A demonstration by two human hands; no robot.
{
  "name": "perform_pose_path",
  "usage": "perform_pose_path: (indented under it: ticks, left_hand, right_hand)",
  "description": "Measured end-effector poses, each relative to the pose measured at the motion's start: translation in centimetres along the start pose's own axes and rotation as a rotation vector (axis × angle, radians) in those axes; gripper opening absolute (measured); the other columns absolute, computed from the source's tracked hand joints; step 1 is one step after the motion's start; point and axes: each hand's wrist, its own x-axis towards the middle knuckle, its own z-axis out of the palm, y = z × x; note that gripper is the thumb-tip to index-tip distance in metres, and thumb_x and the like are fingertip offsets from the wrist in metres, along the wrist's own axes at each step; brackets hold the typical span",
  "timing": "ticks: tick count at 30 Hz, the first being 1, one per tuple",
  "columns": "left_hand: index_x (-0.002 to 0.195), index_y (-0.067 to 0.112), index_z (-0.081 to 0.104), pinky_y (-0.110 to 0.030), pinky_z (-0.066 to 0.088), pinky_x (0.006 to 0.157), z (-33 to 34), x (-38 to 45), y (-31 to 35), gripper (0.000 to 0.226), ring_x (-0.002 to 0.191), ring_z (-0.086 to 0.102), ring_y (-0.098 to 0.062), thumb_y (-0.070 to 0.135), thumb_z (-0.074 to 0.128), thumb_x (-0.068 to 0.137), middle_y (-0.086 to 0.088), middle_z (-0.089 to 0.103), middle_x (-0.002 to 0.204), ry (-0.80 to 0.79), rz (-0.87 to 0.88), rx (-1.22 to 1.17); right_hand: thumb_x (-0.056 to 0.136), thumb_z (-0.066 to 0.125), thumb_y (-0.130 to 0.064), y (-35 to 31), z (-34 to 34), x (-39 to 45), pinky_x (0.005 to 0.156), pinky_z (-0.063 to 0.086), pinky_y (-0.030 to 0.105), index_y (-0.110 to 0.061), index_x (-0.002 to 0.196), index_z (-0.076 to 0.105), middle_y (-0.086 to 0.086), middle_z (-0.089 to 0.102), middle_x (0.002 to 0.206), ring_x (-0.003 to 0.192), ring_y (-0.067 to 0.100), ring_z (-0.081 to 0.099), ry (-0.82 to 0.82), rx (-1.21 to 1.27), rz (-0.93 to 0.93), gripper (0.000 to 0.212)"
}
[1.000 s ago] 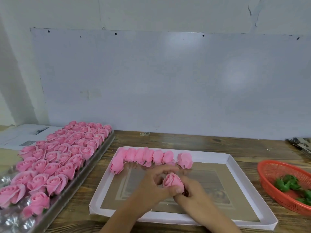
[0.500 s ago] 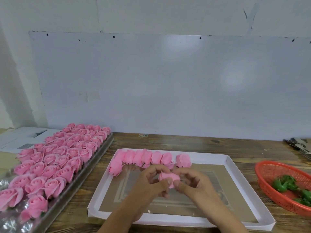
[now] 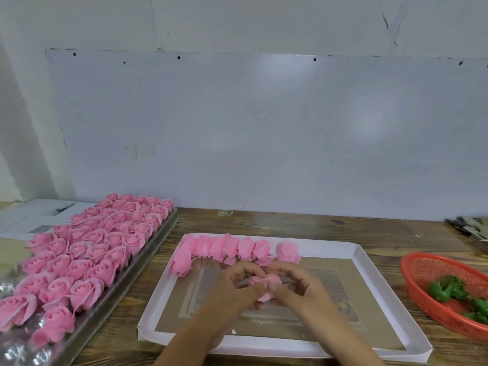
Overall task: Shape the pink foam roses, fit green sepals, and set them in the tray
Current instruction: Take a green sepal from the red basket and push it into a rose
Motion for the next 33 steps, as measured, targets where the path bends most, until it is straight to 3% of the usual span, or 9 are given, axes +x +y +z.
perform_pose_path:
  ticks: [2,5,12,15,18,22,27,30,33]
  left_hand:
    - [0.094,0.011,0.071,-0.034,0.056,0.07,-0.1,0.0,0.0,0.024,0.08,0.067,-0.024,0.023,0.083,0.076,-0.012,0.073,0.102,-0.013,-0.007,-0.034]
    - [0.099,0.01,0.069,-0.036,0.056,0.072,-0.3,0.0,0.0,0.031,0.077,0.063,-0.026,0.021,0.083,0.074,-0.015,0.071,0.106,-0.027,0.003,-0.031]
    - [0.092,0.003,0.069,-0.032,0.055,0.068,0.0,-0.2,0.2,0.029,0.068,0.062,-0.024,0.023,0.081,0.075,-0.014,0.068,0.08,-0.026,0.057,-0.002]
    - [0.091,0.005,0.07,-0.031,0.055,0.068,-0.1,-0.1,0.0,0.024,0.067,0.064,-0.023,0.022,0.082,0.078,-0.014,0.069,0.08,-0.007,0.046,0.007]
    - [0.088,0.009,0.071,-0.03,0.055,0.068,-0.1,0.0,-0.2,0.013,0.066,0.064,-0.022,0.015,0.08,0.081,-0.013,0.07,0.081,0.008,0.035,-0.004]
    - [0.092,0.009,0.071,-0.035,0.056,0.071,-0.1,-0.1,-0.1,0.024,0.069,0.064,-0.024,0.021,0.082,0.075,-0.015,0.072,0.092,-0.004,0.028,-0.029]
    - [0.087,0.017,0.073,-0.033,0.057,0.068,0.3,-0.2,0.2,0.023,0.073,0.068,-0.025,0.03,0.081,0.07,-0.012,0.074,0.09,0.055,0.076,0.037]
    - [0.087,0.027,0.075,-0.025,0.054,0.066,0.6,-0.2,0.2,0.02,0.076,0.069,-0.014,0.032,0.079,0.068,-0.004,0.076,0.09,0.107,0.1,0.116]
    - [0.107,0.036,0.072,-0.025,0.056,0.076,0.8,-0.2,0.3,0.045,0.095,0.072,-0.013,0.032,0.086,0.064,0.0,0.075,0.107,0.088,0.074,0.06]
  right_hand:
    - [0.085,0.071,0.001,-0.1,-0.1,0.0,0.08,0.053,0.048,-0.018,0.097,0.076,0.025,0.069,0.091,0.075,0.027,0.057,-0.009,-0.025,-0.029,0.023]
    - [0.089,0.065,0.002,-0.1,-0.2,0.1,0.071,0.057,0.034,-0.009,0.101,0.074,0.016,0.07,0.08,0.07,0.02,0.063,0.007,0.016,-0.002,0.019]
    - [0.093,0.059,-0.022,-0.1,-0.1,0.1,0.057,0.053,0.027,-0.007,0.095,0.074,0.012,0.065,0.072,0.062,0.017,0.06,-0.025,0.034,0.067,0.021]
    - [0.083,0.068,-0.029,0.1,0.0,0.1,0.069,0.059,0.031,-0.012,0.1,0.073,0.013,0.072,0.09,0.076,0.02,0.064,-0.007,0.013,0.045,0.025]
    - [0.082,0.075,-0.012,0.0,-0.1,0.0,0.085,0.056,0.045,-0.017,0.099,0.075,0.016,0.072,0.098,0.082,0.025,0.062,-0.001,-0.012,-0.015,0.018]
    - [0.088,0.066,0.003,0.0,-0.3,-0.1,0.077,0.058,0.03,-0.012,0.095,0.075,0.016,0.074,0.093,0.082,0.02,0.068,0.014,0.044,-0.015,0.019]
    - [0.086,0.066,-0.01,-0.1,-0.1,-0.2,0.074,0.057,0.028,0.0,0.107,0.069,0.017,0.074,0.094,0.084,0.02,0.071,-0.027,0.117,0.072,0.024]
    - [0.085,0.069,0.006,0.1,0.1,-0.1,0.08,0.056,0.029,-0.001,0.108,0.068,0.012,0.075,0.095,0.087,0.02,0.07,-0.036,-0.001,0.042,0.024]
    - [0.08,0.074,0.002,0.0,0.5,-0.1,0.081,0.056,0.03,-0.005,0.104,0.071,0.016,0.075,0.098,0.091,0.024,0.07,0.005,0.033,-0.009,0.025]
